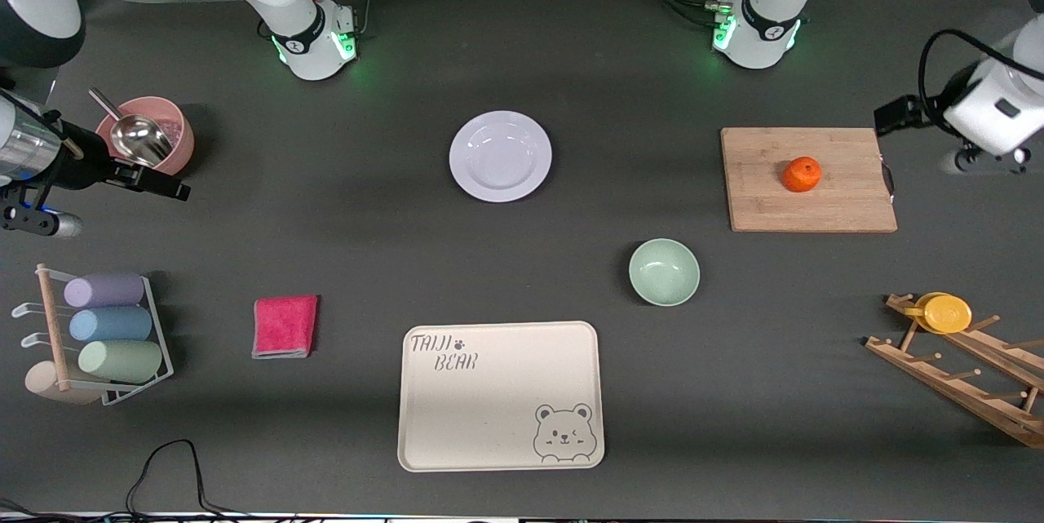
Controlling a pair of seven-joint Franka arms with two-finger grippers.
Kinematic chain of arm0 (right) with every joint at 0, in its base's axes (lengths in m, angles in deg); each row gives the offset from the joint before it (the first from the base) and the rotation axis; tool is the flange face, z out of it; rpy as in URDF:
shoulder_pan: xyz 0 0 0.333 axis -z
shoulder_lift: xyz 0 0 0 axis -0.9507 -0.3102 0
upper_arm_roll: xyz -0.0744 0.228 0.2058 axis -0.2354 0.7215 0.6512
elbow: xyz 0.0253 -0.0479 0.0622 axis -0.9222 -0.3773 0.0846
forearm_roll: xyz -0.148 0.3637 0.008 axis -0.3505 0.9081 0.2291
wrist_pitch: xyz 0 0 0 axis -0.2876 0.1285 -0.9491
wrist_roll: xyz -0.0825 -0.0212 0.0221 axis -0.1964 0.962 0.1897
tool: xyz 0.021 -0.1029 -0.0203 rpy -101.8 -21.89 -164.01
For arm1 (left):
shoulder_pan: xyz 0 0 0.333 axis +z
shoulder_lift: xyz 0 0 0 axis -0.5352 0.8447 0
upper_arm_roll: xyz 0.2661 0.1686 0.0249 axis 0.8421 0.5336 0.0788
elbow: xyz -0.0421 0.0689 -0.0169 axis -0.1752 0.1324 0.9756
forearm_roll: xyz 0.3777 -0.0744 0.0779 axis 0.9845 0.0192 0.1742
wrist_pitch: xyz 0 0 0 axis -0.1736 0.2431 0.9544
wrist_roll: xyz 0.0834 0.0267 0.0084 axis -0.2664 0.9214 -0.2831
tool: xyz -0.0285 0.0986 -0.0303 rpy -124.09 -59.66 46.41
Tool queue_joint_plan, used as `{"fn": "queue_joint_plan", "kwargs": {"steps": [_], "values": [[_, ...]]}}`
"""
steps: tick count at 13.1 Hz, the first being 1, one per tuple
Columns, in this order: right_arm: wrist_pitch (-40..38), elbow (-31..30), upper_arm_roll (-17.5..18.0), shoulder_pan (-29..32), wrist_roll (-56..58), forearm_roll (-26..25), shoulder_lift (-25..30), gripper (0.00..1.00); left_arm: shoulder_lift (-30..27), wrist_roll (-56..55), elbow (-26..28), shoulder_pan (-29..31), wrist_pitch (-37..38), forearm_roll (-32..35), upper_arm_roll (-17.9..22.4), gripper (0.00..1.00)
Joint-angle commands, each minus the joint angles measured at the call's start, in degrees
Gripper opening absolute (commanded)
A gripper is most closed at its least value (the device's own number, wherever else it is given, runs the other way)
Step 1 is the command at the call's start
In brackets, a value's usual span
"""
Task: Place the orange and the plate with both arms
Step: 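Move the left gripper toward the orange on the cutting board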
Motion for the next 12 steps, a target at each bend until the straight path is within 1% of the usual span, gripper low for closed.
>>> {"fn": "queue_joint_plan", "kwargs": {"steps": [1,3,4,5,6,7,8,10,11,12], "values": [[-1.5,-0.2,-2.4,0.3,4.1,4.1,0.0,1.0,-11.9,0.6,14.5,-0.8,-4.9,-0.5,0.7,1.0],[-2.3,-1.2,-5.6,0.2,6.4,8.1,0.1,1.0,-17.7,0.5,21.7,-0.8,-7.4,-0.5,0.7,1.0],[-2.5,-1.9,-6.5,0.2,6.5,8.9,0.2,1.0,-20.3,0.5,24.3,-0.8,-7.7,-0.4,0.7,1.0],[-2.8,-2.6,-7.7,0.2,6.5,11.2,0.1,1.0,-21.6,0.5,25.9,-0.5,-7.8,-0.5,0.7,1.0],[-2.7,-3.3,-9.2,0.2,6.9,13.6,-0.2,1.0,-21.5,0.5,26.4,-0.1,-8.0,-0.4,0.8,1.0],[-2.2,-4.0,-9.6,0.2,8.1,15.8,-0.4,1.0,-20.6,0.5,26.9,0.3,-10.0,-0.3,0.8,1.0],[-2.2,-4.2,-10.3,0.3,9.3,17.2,-1.1,1.0,-19.8,0.5,29.1,1.2,-13.1,-0.3,0.8,1.0],[-1.4,-4.5,-10.8,0.1,9.4,19.6,-2.2,1.0,-19.8,-0.1,35.4,1.6,-19.6,-0.1,0.8,1.0],[0.1,-6.0,-10.8,-0.1,9.4,21.2,-2.1,1.0,-19.3,-0.1,37.8,1.7,-22.8,0.3,0.8,1.0],[2.4,-8.0,-10.8,-0.6,9.4,21.6,-1.6,1.0,-18.3,-0.1,39.8,2.7,-25.3,0.4,0.8,1.0]]}}
